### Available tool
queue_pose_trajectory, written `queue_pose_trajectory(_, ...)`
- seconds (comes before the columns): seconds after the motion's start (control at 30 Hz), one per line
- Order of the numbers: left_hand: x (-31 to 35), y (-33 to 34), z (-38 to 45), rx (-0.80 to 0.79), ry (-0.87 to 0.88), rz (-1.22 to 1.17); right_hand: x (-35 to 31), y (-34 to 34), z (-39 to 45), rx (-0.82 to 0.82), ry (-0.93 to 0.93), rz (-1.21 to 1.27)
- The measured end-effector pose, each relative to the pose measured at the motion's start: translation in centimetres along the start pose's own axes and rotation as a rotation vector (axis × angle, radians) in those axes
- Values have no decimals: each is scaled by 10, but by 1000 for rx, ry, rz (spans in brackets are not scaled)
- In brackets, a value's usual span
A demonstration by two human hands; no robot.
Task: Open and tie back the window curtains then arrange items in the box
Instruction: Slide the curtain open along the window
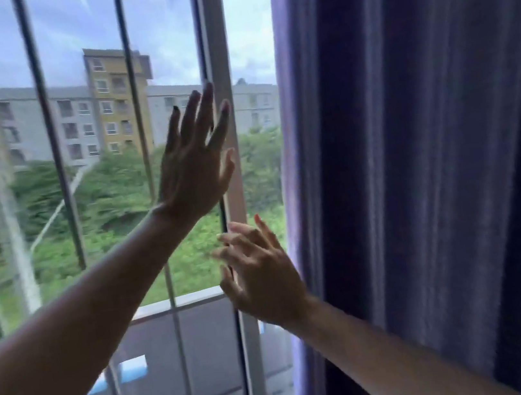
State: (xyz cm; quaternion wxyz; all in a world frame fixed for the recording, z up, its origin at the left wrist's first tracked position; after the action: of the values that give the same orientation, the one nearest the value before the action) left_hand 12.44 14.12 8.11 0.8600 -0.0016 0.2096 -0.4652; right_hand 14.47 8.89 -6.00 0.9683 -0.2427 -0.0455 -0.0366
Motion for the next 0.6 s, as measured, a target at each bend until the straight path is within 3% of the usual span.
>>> queue_pose_trajectory(0.13,34,10,37,118,-19,-171,50,-19,-11,-147,129,-286)
queue_pose_trajectory(0.33,86,27,95,168,-117,-576,113,-69,-31,-177,307,-662)
queue_pose_trajectory(0.5,140,37,126,111,-170,-888,141,-87,-48,-209,320,-843)
queue_pose_trajectory(0.6,164,44,132,75,-187,-960,152,-86,-55,-237,308,-916)
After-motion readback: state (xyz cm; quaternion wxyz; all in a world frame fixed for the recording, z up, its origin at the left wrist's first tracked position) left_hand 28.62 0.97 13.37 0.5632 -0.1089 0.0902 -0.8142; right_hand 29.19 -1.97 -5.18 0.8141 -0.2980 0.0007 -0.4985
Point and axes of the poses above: each hand's wrist, its own z-axis towards the middle knuckle, its own y-axis out of the palm, x = y × z, the point moved 9 cm from there along z, towards the middle knuckle, and after that the axes turned 4 degrees about z, right-handed, at the moved point
